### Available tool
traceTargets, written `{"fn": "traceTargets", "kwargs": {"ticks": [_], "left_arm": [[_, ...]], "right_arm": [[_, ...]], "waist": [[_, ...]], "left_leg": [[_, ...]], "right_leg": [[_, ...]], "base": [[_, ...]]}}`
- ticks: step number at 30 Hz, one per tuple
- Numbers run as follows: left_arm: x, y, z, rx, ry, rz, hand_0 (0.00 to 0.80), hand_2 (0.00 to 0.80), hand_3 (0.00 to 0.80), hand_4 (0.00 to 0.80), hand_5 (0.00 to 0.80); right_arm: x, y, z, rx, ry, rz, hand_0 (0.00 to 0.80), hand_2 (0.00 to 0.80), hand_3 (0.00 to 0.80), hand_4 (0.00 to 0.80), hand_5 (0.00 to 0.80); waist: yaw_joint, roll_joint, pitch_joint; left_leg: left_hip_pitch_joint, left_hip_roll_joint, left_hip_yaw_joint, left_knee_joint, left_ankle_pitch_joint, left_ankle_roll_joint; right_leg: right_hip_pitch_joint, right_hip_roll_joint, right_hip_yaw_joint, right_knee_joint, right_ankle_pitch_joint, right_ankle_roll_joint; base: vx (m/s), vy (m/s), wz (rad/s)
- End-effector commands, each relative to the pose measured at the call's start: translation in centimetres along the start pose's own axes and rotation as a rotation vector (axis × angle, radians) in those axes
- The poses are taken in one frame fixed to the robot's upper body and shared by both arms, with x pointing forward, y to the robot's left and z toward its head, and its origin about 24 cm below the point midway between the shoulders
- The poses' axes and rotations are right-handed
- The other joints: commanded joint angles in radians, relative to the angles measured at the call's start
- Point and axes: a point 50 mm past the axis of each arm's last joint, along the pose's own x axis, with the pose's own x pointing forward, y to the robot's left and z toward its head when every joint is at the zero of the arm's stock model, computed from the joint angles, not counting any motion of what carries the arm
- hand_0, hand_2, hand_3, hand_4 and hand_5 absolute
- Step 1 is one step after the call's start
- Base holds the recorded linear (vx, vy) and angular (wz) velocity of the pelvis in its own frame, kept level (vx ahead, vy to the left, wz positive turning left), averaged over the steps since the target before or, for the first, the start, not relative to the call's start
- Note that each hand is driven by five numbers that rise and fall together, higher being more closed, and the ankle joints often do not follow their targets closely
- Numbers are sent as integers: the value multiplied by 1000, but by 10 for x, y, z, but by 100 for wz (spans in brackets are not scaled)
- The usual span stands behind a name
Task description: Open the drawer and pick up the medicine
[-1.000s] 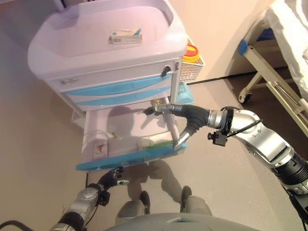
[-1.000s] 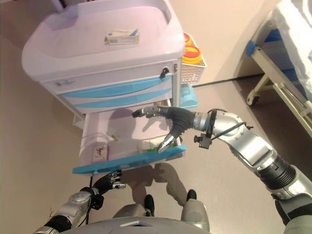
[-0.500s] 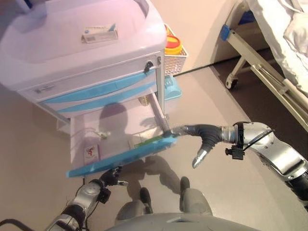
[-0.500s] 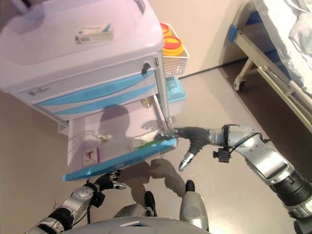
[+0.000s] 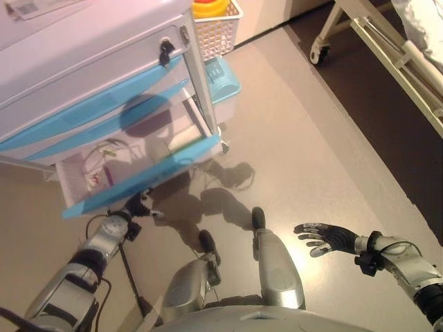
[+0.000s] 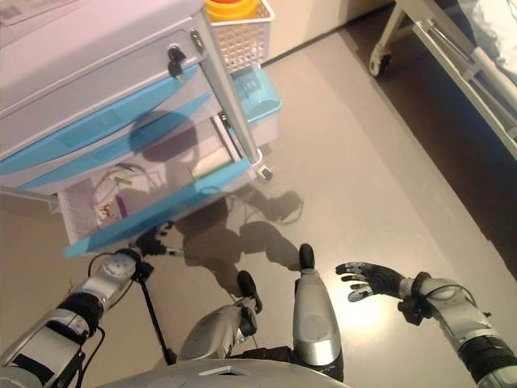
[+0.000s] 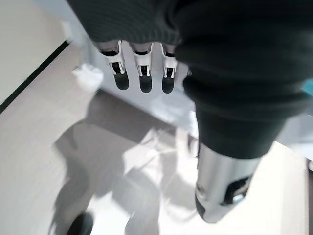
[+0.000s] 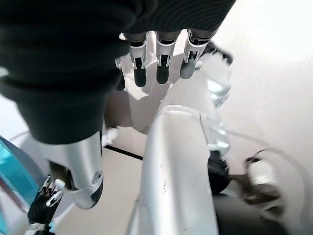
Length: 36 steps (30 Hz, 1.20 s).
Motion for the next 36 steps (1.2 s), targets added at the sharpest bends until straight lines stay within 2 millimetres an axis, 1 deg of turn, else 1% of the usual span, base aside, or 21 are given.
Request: {"fn": "traceTargets", "kwargs": {"ticks": [1,7,8,11,17,21,25,28,30,32,34,35,36], "left_arm": [[-1,64,21,-39,-68,218,0,0,0,0,0],[-4,105,39,-55,-92,317,0,0,0,0,0],[-4,105,39,-55,-92,317,0,0,0,0,0],[-4,120,53,-57,-106,345,0,0,0,0,0],[-3,127,62,-54,-106,348,0,0,0,0,0],[-2,126,61,-47,-98,338,0,0,0,0,0],[-2,120,53,-78,-75,297,0,0,0,0,0],[0,111,48,-152,-85,224,0,0,0,0,0],[2,95,44,-201,-95,138,0,0,0,0,0],[5,70,39,-270,-109,34,0,0,0,0,0],[7,35,32,-335,-108,-86,0,0,0,0,0],[6,14,27,-374,-105,-151,0,0,0,0,0],[5,1,24,-404,-108,-204,0,0,0,0,0]], "right_arm": [[-1,7,-6,55,-94,-6,0,0,0,0,0],[0,6,-30,123,-74,-105,0,0,0,0,0],[0,6,-30,123,-74,-105,0,0,0,0,0],[5,7,-32,136,-85,-133,0,0,0,0,0],[12,12,-29,129,-107,-140,0,0,0,0,0],[14,12,-28,131,-109,-154,0,0,0,0,0],[17,16,-27,128,-120,-145,0,0,0,0,0],[20,18,-26,118,-127,-145,0,0,0,0,0],[22,21,-26,117,-128,-151,0,0,0,0,0],[25,22,-26,114,-122,-164,0,0,0,0,0],[29,22,-27,122,-110,-201,0,0,0,0,0],[33,22,-26,133,-112,-216,0,0,0,0,0],[35,22,-25,141,-114,-226,0,0,0,0,0]], "waist": [[-28,-20,-30],[-53,-30,-10],[-53,-30,-10],[-57,-37,0],[-55,-44,8],[-49,-44,5],[-42,-47,0],[-33,-48,-4],[-22,-47,-9],[-9,-45,-16],[10,-40,-27],[20,-38,-33],[26,-36,-37]], "left_leg": [[-140,4,-27,215,-125,8],[-174,9,-10,253,-136,14],[-174,9,-10,253,-136,14],[-188,8,-11,265,-139,17],[-200,7,-15,269,-137,17],[-196,7,-16,264,-137,18],[-186,6,-20,256,-135,17],[-175,5,-24,243,-134,17],[-166,4,-29,231,-131,17],[-154,2,-40,214,-126,14],[-135,-1,-58,189,-120,11],[-124,-3,-69,176,-115,10],[-116,-4,-75,166,-111,9]], "right_leg": [[-47,-32,-18,178,-131,43],[-85,-23,7,192,-125,41],[-85,-23,7,192,-125,41],[-94,-19,16,189,-119,41],[-98,-18,16,181,-109,44],[-91,-22,9,179,-106,48],[-77,-24,1,170,-103,51],[-69,-23,-5,171,-104,52],[-56,-24,-16,166,-105,53],[-38,-23,-26,153,-107,54],[-11,-21,-37,135,-113,53],[3,-19,-44,127,-114,52],[13,-17,-48,121,-115,52]], "base": [[-35,61,-14],[-19,45,-12],[-9,14,-6],[-22,-5,-10],[-8,-5,-1],[-3,-6,3],[-7,-19,6],[-30,-47,6],[-34,-90,7],[-23,-106,2],[-12,-128,3],[-15,-131,17],[2,-152,25]]}}
